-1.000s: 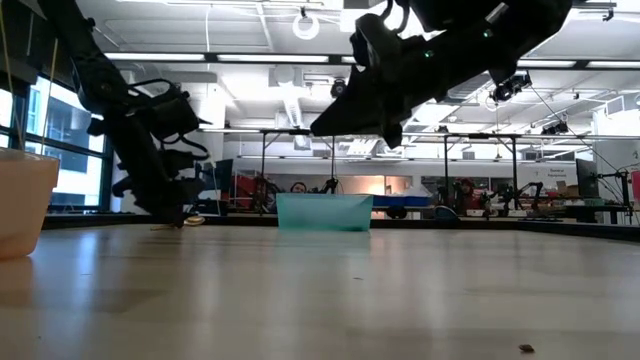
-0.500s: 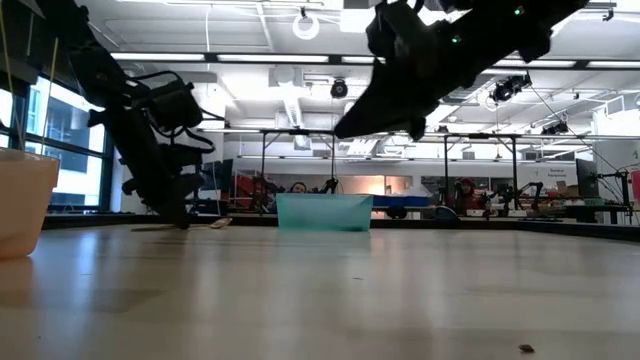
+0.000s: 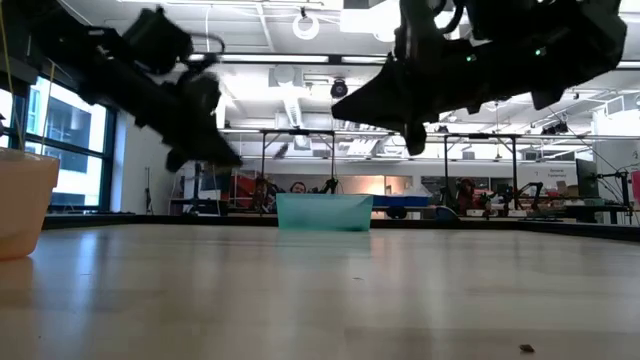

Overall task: Sort silverware by color (type)
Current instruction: Put the gold spoon into the pink bin

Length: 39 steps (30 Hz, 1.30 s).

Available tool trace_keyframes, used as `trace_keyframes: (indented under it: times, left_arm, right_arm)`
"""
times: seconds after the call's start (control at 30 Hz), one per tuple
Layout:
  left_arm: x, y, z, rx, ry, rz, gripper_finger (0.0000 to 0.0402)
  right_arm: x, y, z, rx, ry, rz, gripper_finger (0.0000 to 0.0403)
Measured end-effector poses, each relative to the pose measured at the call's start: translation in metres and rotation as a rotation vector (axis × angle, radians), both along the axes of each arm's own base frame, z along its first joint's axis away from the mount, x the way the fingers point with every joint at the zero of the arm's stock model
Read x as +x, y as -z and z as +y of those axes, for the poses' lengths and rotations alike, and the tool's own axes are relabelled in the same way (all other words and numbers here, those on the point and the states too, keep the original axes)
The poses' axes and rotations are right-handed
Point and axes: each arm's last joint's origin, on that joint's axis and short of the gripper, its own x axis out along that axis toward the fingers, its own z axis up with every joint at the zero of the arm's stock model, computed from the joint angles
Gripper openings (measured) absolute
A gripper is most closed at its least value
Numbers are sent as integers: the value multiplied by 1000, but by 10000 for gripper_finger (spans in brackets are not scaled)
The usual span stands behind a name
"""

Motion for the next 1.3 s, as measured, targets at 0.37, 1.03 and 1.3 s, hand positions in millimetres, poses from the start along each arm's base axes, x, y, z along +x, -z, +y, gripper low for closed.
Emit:
trace_keyframes:
  times: [0.37,1.03,1.3]
  left_arm:
    - [23,-46,-45,76,223,-499,1]
    - [24,-53,-63,173,242,-545,1]
    - [24,-53,-63,166,241,-546,28]
  right_arm:
    - [28,-30,-24,9,130,-158,128]
    - [61,-83,-37,-144,99,-274,45]
    - [60,-86,-32,-204,54,-272,4]
